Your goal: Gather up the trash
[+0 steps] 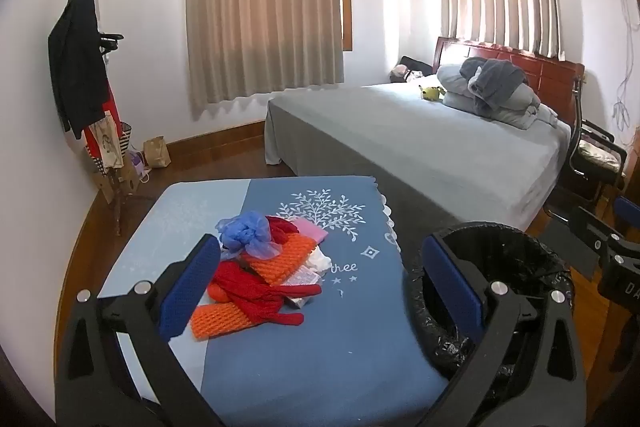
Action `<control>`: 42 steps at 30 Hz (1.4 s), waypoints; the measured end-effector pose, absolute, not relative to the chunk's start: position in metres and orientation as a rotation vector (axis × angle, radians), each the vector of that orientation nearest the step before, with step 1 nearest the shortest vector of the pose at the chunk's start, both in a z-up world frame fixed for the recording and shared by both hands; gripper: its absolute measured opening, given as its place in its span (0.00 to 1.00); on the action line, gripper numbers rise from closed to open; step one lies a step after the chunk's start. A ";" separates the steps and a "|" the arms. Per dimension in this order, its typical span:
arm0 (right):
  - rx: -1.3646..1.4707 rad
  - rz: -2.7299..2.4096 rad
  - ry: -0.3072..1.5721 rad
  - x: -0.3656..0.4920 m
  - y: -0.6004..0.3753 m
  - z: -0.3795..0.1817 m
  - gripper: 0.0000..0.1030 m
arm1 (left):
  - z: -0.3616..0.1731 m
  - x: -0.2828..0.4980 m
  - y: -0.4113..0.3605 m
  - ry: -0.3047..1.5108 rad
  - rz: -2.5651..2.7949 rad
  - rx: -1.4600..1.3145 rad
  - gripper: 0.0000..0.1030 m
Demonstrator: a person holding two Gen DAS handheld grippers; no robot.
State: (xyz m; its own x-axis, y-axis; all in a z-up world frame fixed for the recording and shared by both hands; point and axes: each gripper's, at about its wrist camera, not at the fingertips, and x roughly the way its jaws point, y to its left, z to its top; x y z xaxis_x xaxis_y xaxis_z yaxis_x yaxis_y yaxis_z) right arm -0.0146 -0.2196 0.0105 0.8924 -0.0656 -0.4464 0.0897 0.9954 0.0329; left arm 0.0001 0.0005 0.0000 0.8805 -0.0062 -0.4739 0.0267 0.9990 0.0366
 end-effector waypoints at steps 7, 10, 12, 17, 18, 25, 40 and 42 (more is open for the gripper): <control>0.053 -0.081 0.463 -0.014 -0.219 0.010 0.94 | 0.000 0.001 0.001 0.495 -0.019 0.045 0.95; 0.053 -0.082 0.464 -0.014 -0.219 0.010 0.94 | 0.000 0.000 0.000 0.495 -0.016 0.046 0.95; 0.054 -0.082 0.463 -0.014 -0.219 0.011 0.94 | 0.000 0.000 0.000 0.494 -0.016 0.046 0.95; 0.052 -0.082 0.464 -0.014 -0.219 0.010 0.94 | 0.000 0.000 0.000 0.494 -0.016 0.045 0.95; 0.053 -0.081 0.464 -0.014 -0.219 0.010 0.94 | 0.000 0.000 0.000 0.494 -0.016 0.045 0.95; 0.052 -0.081 0.464 -0.013 -0.219 0.010 0.94 | 0.000 0.000 0.000 0.494 -0.016 0.046 0.95; 0.055 -0.079 0.466 -0.015 -0.219 0.008 0.94 | 0.000 0.000 0.000 0.495 -0.016 0.045 0.95; 0.054 -0.080 0.468 -0.014 -0.219 0.007 0.94 | 0.000 0.000 0.000 0.495 -0.016 0.045 0.95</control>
State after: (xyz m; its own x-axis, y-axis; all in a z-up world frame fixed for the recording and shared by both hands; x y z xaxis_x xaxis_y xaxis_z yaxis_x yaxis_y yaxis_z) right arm -0.0144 -0.2186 0.0074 0.8895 -0.0644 -0.4523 0.0893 0.9954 0.0340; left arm 0.0002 0.0003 0.0001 0.8799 -0.0047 -0.4751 0.0266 0.9989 0.0393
